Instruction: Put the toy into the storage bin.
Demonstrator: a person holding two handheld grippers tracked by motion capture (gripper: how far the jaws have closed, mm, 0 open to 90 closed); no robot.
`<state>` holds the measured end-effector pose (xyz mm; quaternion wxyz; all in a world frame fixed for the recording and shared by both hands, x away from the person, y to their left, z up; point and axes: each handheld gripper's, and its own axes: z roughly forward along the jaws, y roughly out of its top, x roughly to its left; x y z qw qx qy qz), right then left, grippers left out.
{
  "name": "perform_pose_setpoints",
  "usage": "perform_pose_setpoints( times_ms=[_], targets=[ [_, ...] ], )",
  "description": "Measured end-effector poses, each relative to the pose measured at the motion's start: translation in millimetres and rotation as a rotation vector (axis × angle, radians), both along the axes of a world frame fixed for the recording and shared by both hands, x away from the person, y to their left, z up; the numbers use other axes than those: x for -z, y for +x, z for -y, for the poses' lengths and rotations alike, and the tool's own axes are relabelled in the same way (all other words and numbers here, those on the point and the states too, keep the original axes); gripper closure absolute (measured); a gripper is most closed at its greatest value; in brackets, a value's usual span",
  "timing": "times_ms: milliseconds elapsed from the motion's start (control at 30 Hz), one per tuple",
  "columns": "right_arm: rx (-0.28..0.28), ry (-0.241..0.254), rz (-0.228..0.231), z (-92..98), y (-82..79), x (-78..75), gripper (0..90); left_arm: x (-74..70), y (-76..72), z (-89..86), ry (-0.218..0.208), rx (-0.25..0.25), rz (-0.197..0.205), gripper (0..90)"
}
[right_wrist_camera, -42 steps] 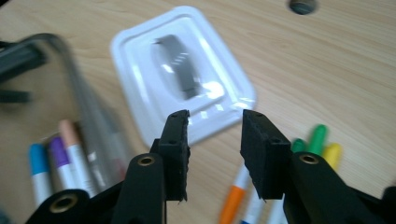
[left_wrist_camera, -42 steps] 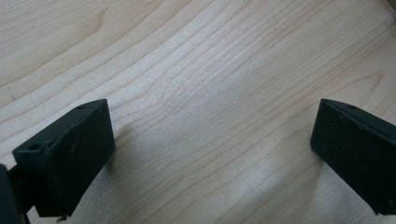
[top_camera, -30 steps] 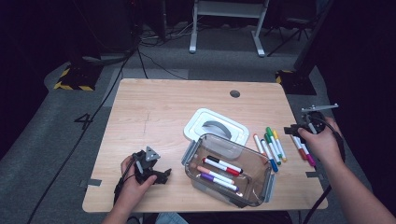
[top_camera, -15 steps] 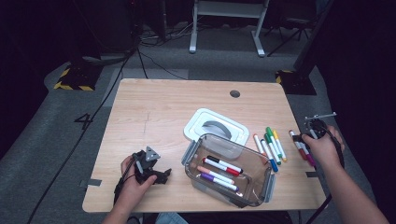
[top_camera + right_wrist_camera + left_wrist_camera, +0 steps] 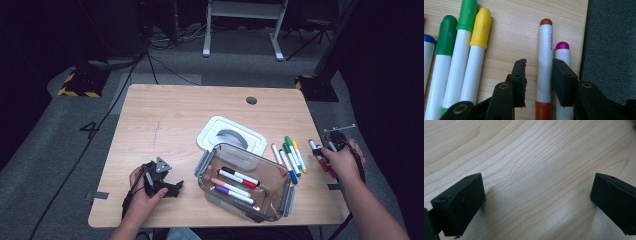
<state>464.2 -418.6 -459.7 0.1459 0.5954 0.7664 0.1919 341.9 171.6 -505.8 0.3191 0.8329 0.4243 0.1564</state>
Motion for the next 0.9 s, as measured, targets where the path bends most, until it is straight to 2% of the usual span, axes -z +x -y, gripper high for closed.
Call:
perform_pose_setpoints(
  times_ms=[333,600,833,867,900],
  targets=[
    [-0.019,-0.028,-0.061,-13.4,0.0,6.8,75.9,0.0,-0.1,0.1,-0.001,-0.001,-0.001,0.1],
    [-0.006,-0.017,-0.055,-17.0,-1.1,4.2,76.8,0.1,-0.1,0.1,-0.002,-0.001,-0.001,0.1],
    [-0.043,0.027,-0.012,-25.5,-9.8,-25.0,76.9,0.0,0.0,0.0,0.000,0.000,0.000,0.1],
    [-0.043,0.027,-0.012,-25.5,-9.8,-25.0,76.9,0.0,0.0,0.0,0.000,0.000,0.000,0.1],
    [-0.064,0.037,0.007,-30.0,-12.4,-35.7,76.9,0.0,0.0,0.0,0.000,0.000,0.000,0.1]
  ],
)
